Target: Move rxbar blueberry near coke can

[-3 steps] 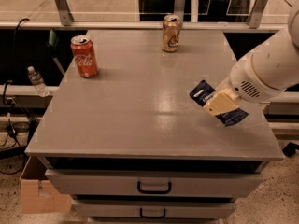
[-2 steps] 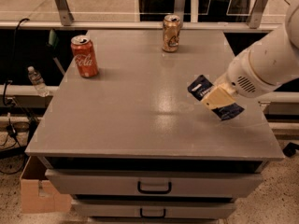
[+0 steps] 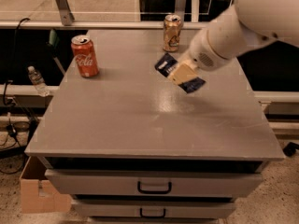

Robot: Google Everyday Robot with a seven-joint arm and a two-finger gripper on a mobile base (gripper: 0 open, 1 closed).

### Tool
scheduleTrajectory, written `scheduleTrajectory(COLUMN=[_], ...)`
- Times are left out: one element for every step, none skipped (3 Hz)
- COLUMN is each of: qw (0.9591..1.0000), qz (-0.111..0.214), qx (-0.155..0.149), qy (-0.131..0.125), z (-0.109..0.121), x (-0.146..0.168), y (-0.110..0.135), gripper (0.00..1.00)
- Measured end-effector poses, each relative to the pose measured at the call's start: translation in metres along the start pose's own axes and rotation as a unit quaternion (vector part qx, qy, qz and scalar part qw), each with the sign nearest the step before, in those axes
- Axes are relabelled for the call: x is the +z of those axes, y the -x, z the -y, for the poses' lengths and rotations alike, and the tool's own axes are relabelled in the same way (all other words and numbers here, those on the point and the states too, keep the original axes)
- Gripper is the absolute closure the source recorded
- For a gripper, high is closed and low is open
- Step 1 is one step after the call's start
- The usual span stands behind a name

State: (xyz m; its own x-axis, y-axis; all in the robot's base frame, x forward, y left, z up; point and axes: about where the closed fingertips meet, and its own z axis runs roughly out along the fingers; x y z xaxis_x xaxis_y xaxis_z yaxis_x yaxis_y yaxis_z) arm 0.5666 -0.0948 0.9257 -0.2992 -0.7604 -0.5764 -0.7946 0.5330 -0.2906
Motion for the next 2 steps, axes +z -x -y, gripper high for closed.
scheduleTrajectory(qw=[0.9977,0.993], qz=[0.036,0.053], qx=[-0.044,-0.078], qy=[0.038,0.072], z=[0.001,-0.004], x=[0.035,0.07], y=[0.05,0.087], gripper=[1.0,1.0])
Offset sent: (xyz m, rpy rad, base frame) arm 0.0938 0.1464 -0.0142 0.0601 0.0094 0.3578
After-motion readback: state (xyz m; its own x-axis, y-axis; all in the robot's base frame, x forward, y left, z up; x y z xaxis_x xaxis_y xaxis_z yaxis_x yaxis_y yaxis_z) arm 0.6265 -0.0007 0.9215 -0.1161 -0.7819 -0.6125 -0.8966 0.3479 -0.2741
